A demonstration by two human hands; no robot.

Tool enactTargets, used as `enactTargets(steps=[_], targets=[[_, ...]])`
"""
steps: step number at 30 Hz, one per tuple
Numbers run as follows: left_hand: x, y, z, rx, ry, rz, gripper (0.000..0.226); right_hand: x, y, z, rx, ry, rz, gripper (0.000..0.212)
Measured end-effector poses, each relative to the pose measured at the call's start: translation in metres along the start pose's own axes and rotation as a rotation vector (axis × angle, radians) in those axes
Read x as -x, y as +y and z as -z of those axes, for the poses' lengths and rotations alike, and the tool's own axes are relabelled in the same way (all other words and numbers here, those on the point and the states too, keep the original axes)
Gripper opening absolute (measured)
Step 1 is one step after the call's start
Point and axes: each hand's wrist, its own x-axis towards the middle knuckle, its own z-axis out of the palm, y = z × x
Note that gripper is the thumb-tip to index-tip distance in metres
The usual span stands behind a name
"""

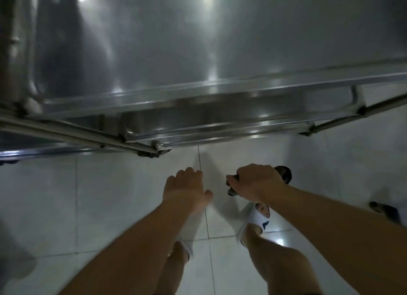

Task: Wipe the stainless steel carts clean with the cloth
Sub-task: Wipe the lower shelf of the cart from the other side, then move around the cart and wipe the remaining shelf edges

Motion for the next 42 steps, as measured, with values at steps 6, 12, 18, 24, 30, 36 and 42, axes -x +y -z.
enactTargets(steps=[6,12,18,24,30,36,42], targets=[[0.123,0.049,0.082,0.094,0.028,0.059,0.056,0.132,0.019,0.090,-0.371,0.048,-0.219,0.053],[0.191,0.091,0.141,0.132,0.144,0.041,0.055,0.234,0.063,0.152,-0.066,0.061,-0.174,0.028],[0.217,0.123,0.186,0.132,0.225,-0.084,0.058,0.323,0.082,0.194,-0.002,0.123,-0.277,0.043],[0.232,0.196,0.228,0.045,0.280,-0.265,0.049,0.406,0.100,0.207,0.137,0.189,-0.252,0.027],[0.240,0.302,0.256,-0.078,0.289,-0.426,0.044,0.451,0.174,0.184,0.091,0.219,-0.401,0.026],[0.235,0.450,0.276,-0.102,0.308,-0.526,0.039,0.496,0.292,0.177,-0.067,0.304,-0.558,0.032],[0.229,0.598,0.285,-0.153,0.280,-0.596,0.045,0.548,0.415,0.192,-0.186,0.461,-0.614,0.034]])
